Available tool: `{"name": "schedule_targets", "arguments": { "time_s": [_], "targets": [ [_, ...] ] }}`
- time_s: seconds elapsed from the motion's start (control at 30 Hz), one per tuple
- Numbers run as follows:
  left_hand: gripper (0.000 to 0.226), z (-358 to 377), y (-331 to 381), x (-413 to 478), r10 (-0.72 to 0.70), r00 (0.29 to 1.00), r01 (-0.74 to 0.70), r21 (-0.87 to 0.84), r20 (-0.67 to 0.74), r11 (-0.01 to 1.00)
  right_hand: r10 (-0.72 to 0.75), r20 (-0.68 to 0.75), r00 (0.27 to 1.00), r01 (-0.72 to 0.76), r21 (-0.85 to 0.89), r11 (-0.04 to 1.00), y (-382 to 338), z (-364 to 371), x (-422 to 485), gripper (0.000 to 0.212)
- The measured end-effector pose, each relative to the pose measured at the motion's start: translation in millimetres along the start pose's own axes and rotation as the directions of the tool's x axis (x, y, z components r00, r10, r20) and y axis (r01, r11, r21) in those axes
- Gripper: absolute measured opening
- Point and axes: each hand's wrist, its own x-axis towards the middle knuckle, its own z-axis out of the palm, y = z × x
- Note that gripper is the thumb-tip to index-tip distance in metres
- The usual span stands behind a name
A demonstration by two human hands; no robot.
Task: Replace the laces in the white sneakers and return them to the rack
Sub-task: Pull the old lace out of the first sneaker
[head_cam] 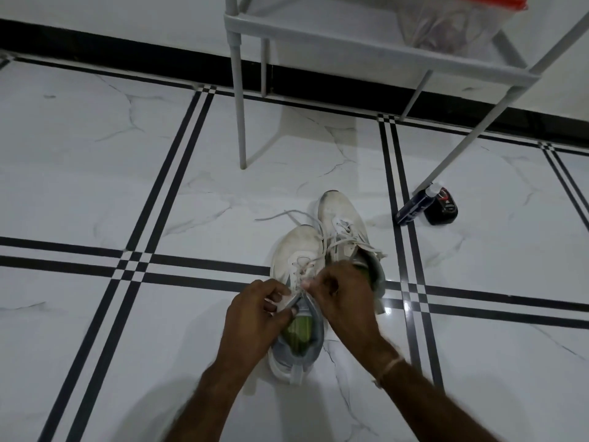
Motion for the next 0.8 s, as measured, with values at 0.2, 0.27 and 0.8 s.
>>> {"name": "schedule_targets", "arguments": {
  "time_s": [0.2, 0.27, 0.8],
  "targets": [
    [0.030, -1.4, -0.2, -3.0, -0.135, 0.991, 0.136, -0.187, 0.021, 0.973, 0.117, 0.220, 0.969, -0.157, 0.177, 0.972, -2.9, 1.1, -0.6, 0.010],
    [0.031, -0.8, 0.4, -4.2, -0.160, 0.987, 0.161, -0.243, 0.025, 0.957, 0.204, 0.315, 0.927, -0.303, 0.308, 0.902, -8.0, -1.2, -2.8, 0.015],
    [0.042, -79.6, -21.4, 25.4, -0.589, 0.770, 0.204, -0.969, 0.245, -0.137, 0.427, 0.389, 0.816, -0.463, 0.883, 0.080, -17.9, -56.1, 52.7, 0.012]
  ]
}}
